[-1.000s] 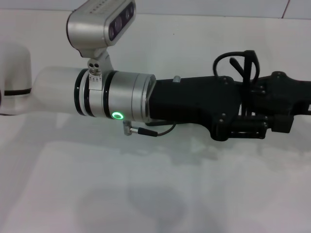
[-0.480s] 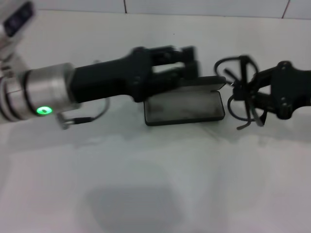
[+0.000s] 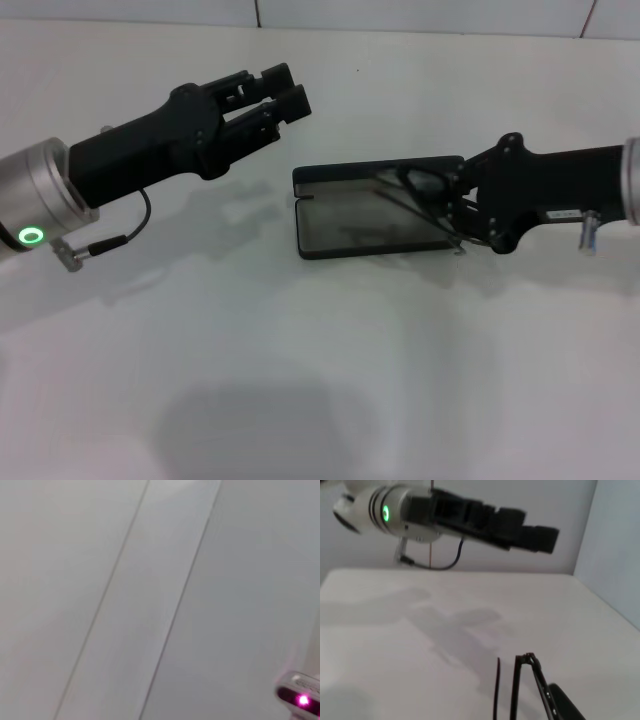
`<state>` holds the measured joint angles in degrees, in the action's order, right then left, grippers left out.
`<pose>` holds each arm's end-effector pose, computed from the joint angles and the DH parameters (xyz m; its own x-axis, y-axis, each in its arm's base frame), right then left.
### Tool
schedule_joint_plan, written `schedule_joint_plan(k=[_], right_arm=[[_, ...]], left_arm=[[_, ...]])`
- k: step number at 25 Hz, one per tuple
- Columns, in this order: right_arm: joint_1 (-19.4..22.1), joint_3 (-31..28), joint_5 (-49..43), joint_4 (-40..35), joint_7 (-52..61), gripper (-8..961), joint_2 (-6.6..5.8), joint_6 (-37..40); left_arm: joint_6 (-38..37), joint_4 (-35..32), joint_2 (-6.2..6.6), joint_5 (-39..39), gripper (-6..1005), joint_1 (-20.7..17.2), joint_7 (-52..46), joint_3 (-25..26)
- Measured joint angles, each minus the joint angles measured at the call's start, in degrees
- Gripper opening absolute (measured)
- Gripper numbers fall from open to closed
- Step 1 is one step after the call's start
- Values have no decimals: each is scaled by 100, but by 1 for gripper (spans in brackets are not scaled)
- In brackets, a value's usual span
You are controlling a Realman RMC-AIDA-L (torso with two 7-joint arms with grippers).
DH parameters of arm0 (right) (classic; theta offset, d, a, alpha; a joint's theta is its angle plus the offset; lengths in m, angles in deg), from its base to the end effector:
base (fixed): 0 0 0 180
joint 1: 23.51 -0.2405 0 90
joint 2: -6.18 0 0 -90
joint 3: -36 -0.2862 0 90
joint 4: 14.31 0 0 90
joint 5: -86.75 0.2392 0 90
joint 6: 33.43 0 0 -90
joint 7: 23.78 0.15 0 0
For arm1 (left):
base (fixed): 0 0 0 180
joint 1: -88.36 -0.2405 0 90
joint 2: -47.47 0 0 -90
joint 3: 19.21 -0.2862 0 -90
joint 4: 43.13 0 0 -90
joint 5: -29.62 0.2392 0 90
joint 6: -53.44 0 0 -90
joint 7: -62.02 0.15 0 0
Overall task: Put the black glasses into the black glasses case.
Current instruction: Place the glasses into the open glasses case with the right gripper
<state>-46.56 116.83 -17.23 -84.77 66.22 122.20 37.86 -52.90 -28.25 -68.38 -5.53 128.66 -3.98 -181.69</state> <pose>0.1958 0.3854 -0.0266 0.9721 0.0236 -0.2333 -0.0491 -0.9524 -0.3008 -0.2727 0.3598 -0.0122 0.4649 0.2606 0.8462 0.4561 -0.8896 0.0234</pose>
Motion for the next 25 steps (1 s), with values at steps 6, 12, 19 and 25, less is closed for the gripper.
schedule_joint_plan(k=[6, 12, 19, 25], right_arm=[[-6, 690, -461, -217, 58, 115, 3, -835], [66, 1689, -791, -280, -116, 116, 2, -1803], [73, 2424, -1017, -247, -141, 116, 6, -2887], [65, 2916, -1241, -177, -141, 117, 8, -3802]], left_arm=[[214, 6, 10, -35, 461, 72, -16, -5], [475, 1, -10, -31, 461, 196, -21, -16], [723, -31, -27, 14, 461, 394, -80, -28], [936, -30, -26, 4, 461, 530, -287, -29]])
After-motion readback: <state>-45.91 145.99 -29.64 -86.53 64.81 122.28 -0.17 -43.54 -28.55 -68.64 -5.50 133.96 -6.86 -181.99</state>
